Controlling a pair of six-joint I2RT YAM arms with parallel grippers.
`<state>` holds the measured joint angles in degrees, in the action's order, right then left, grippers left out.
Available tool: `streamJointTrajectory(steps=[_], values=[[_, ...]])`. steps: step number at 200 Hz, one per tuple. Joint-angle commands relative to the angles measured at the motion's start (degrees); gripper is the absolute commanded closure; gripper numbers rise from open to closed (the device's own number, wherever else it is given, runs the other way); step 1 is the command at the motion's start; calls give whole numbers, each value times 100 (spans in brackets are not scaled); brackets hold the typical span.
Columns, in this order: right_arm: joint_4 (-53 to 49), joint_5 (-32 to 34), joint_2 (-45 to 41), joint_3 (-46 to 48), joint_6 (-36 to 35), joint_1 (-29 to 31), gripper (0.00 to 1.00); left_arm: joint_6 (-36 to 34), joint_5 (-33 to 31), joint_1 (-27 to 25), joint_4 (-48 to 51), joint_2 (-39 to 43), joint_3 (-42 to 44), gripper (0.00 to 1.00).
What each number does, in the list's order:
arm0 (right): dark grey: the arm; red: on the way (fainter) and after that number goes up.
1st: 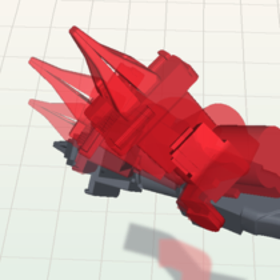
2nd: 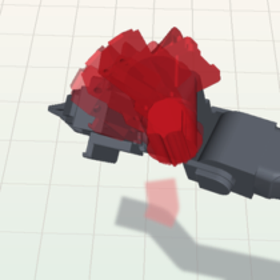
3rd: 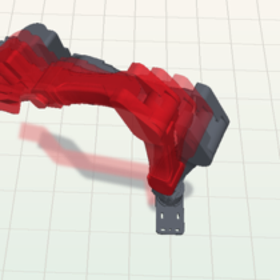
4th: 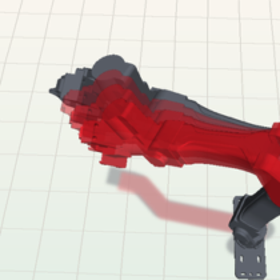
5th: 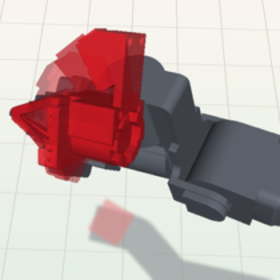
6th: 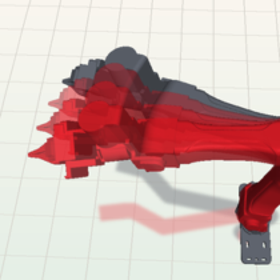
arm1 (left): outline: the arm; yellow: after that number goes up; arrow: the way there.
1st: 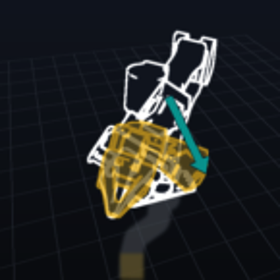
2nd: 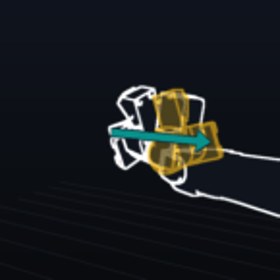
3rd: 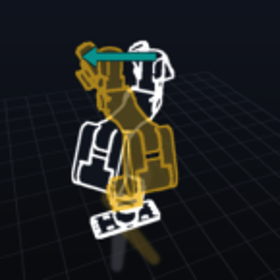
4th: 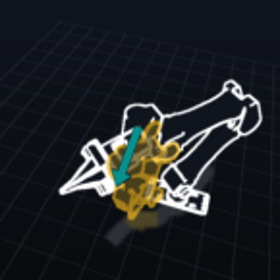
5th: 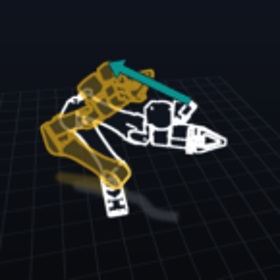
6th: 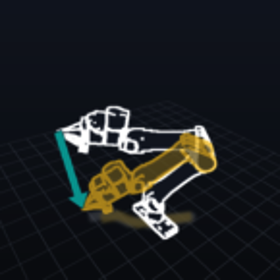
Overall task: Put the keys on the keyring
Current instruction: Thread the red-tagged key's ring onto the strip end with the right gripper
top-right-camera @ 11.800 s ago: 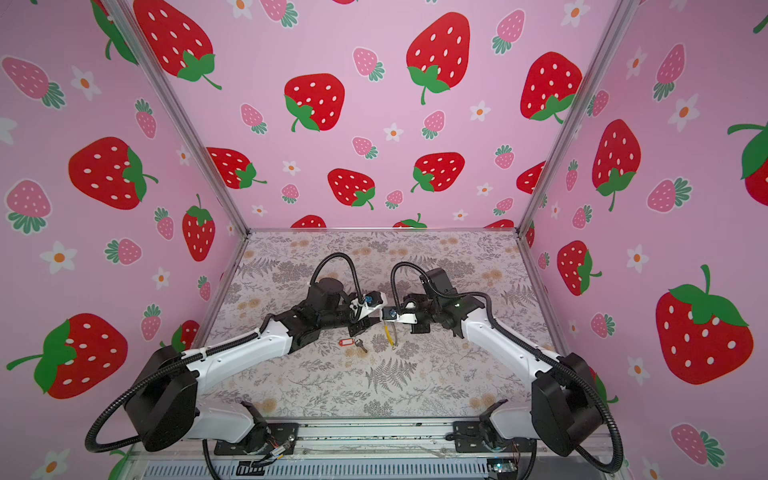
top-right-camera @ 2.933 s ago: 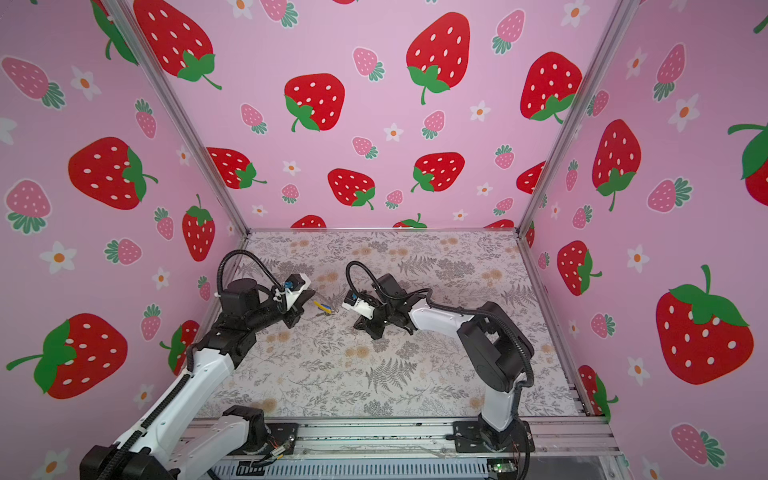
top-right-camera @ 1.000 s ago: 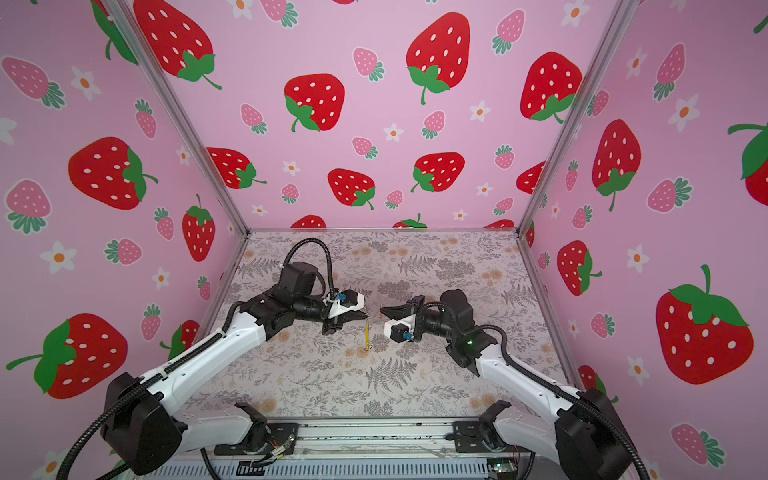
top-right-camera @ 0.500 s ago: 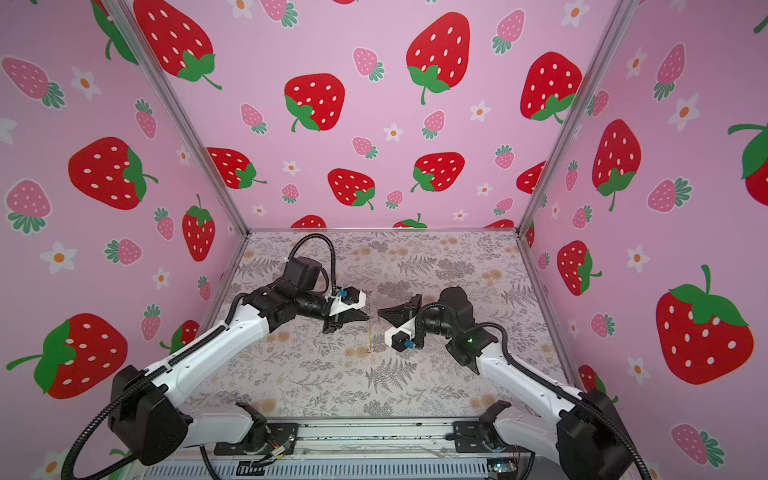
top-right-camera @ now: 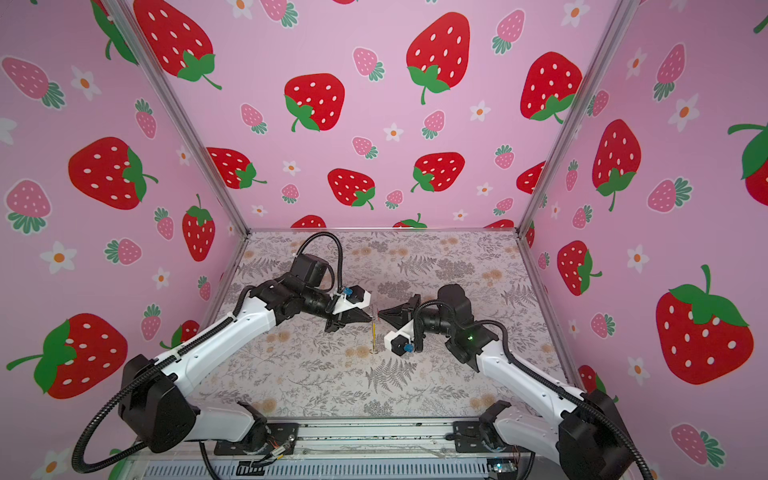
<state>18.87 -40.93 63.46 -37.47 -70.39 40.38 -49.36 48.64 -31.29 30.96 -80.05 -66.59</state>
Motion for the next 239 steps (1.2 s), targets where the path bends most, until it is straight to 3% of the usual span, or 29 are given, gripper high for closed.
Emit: streamJointTrajectory(steps=[1, 239], values=[[-287, -208, 20, -229, -378, 39, 100, -221, 216, -48, 254, -53, -305, 100], [-1295, -231, 59, -627, -1060, 257, 100, -649, -26, -149, 1108, -381, -719, 100]])
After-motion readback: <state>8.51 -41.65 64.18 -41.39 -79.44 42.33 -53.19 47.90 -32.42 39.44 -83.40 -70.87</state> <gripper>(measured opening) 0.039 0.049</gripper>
